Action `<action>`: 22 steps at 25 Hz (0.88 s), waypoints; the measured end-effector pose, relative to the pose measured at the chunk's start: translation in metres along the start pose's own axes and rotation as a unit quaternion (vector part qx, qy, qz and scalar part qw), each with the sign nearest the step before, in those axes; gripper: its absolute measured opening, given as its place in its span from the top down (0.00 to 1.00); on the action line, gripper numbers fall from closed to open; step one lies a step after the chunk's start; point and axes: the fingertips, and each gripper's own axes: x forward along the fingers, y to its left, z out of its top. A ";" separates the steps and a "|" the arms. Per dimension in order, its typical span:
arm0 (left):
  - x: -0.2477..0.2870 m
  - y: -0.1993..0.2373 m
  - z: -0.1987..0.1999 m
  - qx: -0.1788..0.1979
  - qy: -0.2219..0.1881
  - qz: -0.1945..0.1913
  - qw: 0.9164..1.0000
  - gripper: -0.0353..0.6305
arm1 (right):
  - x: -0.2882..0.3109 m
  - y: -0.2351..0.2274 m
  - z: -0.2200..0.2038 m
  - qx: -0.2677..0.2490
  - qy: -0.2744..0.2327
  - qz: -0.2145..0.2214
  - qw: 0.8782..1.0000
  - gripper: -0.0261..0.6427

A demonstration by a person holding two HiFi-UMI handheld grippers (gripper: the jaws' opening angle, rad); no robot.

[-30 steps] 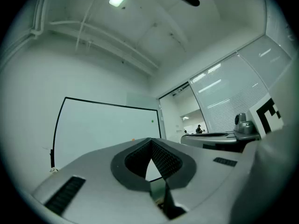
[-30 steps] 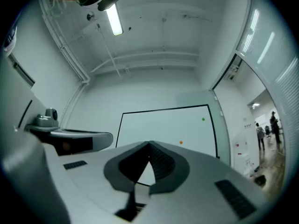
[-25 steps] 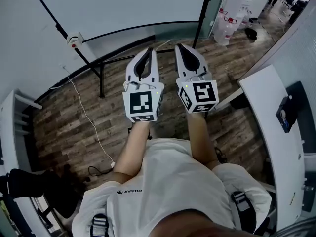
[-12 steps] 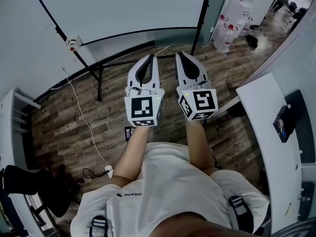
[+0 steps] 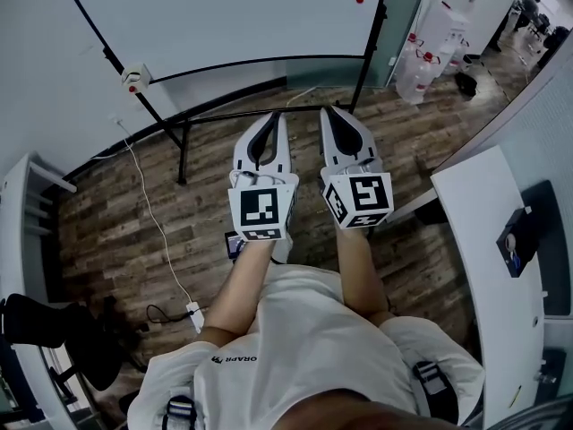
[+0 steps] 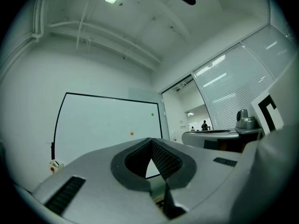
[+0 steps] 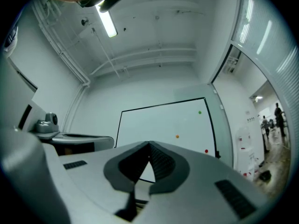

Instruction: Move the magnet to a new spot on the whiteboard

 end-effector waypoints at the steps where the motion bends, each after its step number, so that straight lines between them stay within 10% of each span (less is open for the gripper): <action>1: 0.004 0.002 -0.005 -0.002 0.002 0.002 1.000 0.94 | 0.005 -0.002 -0.005 0.000 0.004 0.000 1.000 0.94; 22: 0.213 0.123 -0.063 -0.021 0.014 -0.010 1.000 0.94 | 0.229 -0.069 -0.046 -0.006 0.005 -0.025 1.000 0.94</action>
